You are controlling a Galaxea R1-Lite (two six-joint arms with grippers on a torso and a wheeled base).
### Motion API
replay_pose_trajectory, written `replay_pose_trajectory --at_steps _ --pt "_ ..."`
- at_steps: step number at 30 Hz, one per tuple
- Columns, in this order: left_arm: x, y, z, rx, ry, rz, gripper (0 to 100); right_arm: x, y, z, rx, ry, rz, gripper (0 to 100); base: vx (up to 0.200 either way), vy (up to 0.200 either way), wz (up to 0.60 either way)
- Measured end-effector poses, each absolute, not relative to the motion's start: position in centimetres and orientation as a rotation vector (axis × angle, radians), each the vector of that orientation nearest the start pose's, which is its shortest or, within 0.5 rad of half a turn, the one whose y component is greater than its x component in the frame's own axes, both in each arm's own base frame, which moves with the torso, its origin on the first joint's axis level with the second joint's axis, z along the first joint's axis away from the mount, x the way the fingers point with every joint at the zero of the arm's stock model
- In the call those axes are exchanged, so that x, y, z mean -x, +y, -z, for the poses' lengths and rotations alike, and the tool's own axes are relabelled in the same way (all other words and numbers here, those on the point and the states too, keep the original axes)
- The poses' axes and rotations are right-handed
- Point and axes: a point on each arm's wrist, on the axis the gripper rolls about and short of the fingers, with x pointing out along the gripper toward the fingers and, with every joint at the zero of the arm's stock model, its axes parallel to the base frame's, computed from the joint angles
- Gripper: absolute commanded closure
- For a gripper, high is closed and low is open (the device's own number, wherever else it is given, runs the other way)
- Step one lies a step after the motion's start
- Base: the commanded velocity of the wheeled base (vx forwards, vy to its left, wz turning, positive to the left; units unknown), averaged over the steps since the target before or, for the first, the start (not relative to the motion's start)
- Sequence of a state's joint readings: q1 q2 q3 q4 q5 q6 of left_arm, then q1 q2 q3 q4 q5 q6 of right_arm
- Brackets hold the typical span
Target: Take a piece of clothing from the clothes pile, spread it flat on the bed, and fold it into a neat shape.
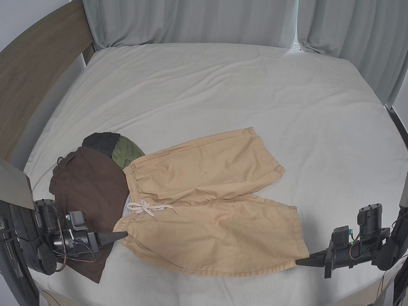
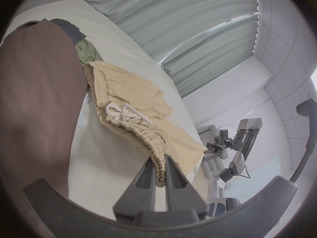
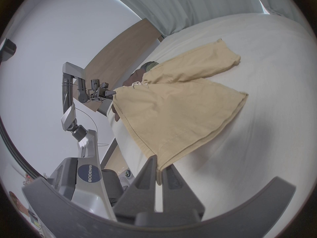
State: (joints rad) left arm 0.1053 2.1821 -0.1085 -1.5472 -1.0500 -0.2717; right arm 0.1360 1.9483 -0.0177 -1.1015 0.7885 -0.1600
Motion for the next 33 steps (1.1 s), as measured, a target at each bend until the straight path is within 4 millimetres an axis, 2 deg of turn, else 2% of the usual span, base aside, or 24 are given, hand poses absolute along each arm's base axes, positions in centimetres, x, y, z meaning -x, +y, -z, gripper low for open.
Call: replay_pose_trajectory --at_steps 18,33 --pt "-24.0 0.3 -1.4 0.531 0.56 0.878 100 -20.2 4.6 -5.2 -0.275 0.47 -0.932 100 0.0 0.0 0.0" --pt "-25.7 0.3 -2.8 0.59 0.527 0.823 100 -21.8 4.7 -5.7 -0.367 0.46 -0.901 100 0.0 0.0 0.0"
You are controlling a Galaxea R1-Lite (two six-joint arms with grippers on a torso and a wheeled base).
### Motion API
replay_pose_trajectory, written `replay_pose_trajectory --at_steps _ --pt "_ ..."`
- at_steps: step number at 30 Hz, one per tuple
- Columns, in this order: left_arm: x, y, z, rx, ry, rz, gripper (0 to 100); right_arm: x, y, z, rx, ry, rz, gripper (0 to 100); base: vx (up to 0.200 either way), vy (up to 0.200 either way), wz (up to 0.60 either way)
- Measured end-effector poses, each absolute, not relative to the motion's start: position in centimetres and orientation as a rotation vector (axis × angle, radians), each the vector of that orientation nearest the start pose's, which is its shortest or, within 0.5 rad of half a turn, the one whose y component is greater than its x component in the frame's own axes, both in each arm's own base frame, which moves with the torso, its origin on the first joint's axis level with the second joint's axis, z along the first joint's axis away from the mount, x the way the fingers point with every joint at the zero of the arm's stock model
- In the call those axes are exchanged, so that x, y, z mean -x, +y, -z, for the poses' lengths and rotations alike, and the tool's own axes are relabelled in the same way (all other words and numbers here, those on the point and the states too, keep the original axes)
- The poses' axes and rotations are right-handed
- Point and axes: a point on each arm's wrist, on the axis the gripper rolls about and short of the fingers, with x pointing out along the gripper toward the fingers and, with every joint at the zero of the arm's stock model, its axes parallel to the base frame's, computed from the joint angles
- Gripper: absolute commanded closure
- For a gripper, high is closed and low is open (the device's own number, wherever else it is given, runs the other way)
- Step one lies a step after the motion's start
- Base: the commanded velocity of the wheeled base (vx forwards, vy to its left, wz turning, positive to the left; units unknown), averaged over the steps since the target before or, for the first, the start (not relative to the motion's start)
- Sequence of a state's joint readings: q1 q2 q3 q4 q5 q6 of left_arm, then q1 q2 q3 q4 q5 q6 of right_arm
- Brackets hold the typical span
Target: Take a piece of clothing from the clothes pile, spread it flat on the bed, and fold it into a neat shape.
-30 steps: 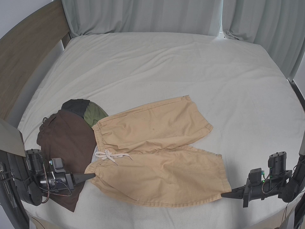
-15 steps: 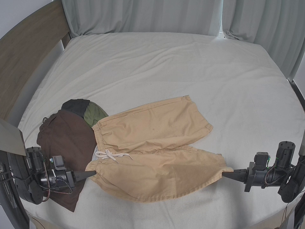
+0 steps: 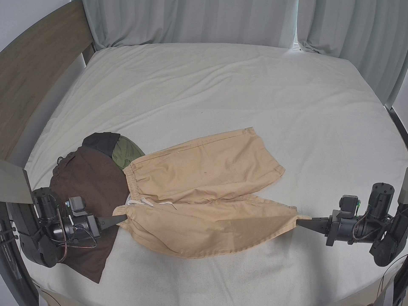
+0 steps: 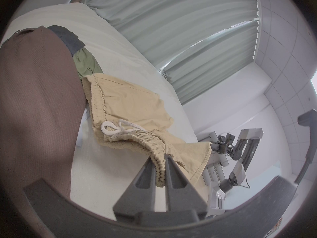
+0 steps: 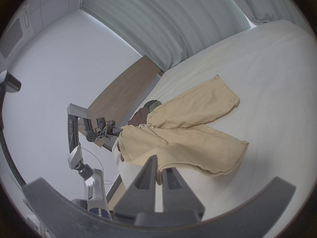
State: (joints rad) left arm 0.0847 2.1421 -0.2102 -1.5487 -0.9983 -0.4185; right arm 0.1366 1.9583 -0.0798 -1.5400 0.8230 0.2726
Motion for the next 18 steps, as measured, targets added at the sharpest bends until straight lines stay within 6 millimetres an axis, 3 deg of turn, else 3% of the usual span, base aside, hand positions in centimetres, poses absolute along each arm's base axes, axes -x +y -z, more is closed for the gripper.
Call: replay_pose_trajectory --at_steps 18 --pt "-26.5 -0.4 -4.0 0.587 0.486 0.795 100 -24.5 5.0 -7.3 -0.435 0.382 -0.831 100 0.0 0.0 0.0"
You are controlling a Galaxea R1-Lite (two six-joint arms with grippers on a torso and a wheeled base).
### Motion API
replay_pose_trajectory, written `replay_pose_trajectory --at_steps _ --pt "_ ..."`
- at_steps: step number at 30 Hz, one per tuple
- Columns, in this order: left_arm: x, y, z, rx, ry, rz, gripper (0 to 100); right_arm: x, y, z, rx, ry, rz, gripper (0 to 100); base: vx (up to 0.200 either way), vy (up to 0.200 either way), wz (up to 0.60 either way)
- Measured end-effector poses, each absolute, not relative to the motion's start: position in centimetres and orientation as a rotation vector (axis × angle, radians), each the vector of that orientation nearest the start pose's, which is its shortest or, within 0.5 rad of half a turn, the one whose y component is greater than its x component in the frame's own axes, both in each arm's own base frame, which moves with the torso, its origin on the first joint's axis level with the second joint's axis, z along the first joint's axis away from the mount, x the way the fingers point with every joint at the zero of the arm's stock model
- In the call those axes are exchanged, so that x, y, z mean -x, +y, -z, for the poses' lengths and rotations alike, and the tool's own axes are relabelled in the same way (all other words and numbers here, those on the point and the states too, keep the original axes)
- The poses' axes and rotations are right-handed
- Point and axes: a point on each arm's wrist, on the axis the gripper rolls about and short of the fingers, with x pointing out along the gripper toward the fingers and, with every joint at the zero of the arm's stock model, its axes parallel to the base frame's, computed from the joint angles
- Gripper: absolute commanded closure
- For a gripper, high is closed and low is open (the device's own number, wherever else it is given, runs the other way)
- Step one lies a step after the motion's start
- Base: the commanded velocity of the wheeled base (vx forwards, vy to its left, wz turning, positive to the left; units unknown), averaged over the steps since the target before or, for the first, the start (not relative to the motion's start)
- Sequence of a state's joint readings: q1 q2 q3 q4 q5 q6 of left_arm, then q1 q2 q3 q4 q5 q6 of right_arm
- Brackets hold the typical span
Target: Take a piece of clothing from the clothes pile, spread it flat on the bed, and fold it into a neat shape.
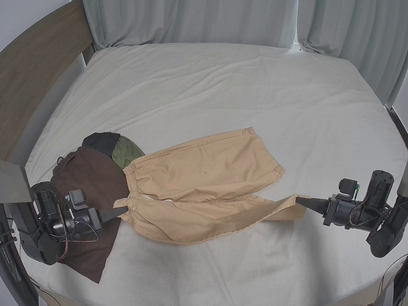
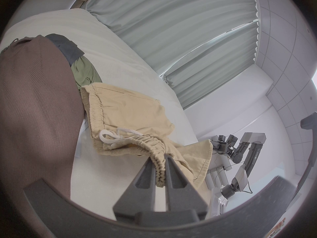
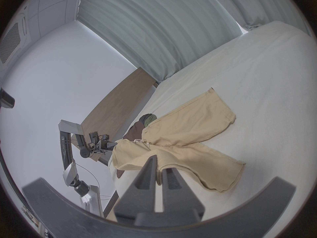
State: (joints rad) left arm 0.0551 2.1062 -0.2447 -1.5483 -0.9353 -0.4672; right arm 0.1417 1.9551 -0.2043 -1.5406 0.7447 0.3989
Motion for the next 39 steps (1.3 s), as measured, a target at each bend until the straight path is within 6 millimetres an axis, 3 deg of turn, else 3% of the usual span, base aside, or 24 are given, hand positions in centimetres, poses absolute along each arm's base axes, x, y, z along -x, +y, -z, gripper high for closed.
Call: replay_pose_trajectory --at_steps 21,39 --pt "-26.9 -0.3 -4.8 0.62 0.467 0.765 100 -27.0 5.4 -9.1 -0.457 0.278 -0.797 100 0.0 0.0 0.0" --pt "-27.3 -0.3 -5.1 0.626 0.455 0.76 100 -30.9 5.7 -11.5 -0.482 0.152 -0.822 100 0.0 0.0 0.0"
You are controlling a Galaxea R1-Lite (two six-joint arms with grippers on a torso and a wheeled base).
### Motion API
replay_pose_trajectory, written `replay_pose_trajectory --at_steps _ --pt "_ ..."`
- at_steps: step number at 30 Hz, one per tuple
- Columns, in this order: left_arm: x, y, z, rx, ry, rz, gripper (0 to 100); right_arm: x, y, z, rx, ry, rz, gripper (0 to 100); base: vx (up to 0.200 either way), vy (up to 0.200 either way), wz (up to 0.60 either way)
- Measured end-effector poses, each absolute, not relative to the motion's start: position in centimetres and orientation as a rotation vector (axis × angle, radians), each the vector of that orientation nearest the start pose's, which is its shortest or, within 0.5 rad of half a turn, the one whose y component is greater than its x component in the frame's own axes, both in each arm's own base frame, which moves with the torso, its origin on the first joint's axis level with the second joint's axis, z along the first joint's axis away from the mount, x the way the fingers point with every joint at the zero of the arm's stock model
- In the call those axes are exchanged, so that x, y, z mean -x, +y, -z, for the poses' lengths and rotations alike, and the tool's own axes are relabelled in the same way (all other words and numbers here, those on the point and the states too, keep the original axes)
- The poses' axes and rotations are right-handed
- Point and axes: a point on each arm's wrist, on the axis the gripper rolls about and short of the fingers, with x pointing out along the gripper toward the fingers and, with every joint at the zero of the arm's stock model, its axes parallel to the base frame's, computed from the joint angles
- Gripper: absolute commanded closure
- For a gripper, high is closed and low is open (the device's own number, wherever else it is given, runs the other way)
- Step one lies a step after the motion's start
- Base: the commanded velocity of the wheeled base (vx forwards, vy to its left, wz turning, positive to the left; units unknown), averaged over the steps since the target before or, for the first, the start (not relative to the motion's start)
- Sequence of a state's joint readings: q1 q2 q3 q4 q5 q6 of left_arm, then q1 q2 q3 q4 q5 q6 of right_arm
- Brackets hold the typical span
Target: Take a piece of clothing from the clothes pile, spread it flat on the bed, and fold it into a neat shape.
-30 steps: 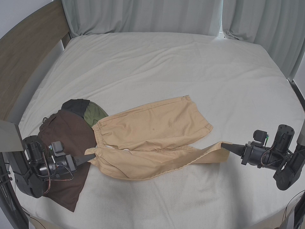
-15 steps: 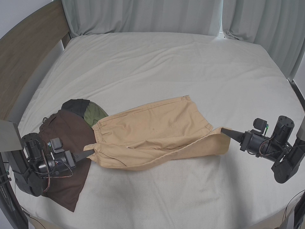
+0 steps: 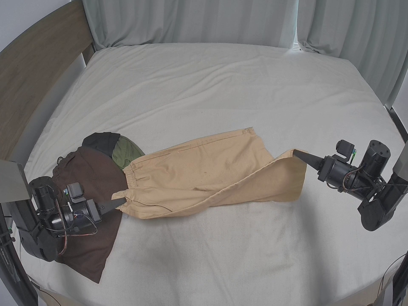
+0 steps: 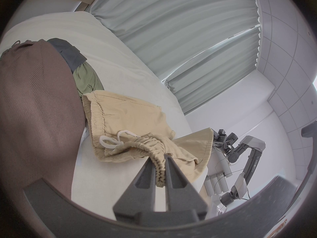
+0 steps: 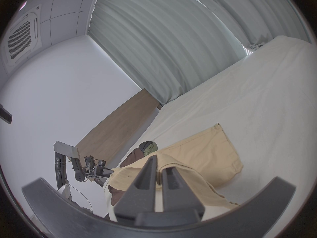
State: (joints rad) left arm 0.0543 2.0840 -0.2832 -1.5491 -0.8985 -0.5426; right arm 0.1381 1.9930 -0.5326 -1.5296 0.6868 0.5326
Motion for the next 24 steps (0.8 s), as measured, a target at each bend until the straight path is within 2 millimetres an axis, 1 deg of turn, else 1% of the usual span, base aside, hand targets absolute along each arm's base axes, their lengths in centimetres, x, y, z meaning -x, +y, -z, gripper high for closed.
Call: replay_pose_trajectory --at_steps 6,13,19,24 --pt "-27.6 -0.2 -5.3 0.65 0.449 0.747 100 -32.1 6.0 -11.9 -0.495 0.129 -0.834 100 0.0 0.0 0.0" --pt "-28.3 0.0 -5.7 0.672 0.423 0.707 100 -33.7 6.1 -12.0 -0.497 0.104 -0.838 100 0.0 0.0 0.0" --pt "-28.9 0.1 -5.9 0.69 0.408 0.683 100 -35.0 6.3 -11.9 -0.527 0.098 -0.845 100 0.0 0.0 0.0" --pt "-29.1 0.0 -6.0 0.698 0.408 0.683 100 -36.3 6.7 -12.2 -0.55 0.083 -0.859 100 0.0 0.0 0.0"
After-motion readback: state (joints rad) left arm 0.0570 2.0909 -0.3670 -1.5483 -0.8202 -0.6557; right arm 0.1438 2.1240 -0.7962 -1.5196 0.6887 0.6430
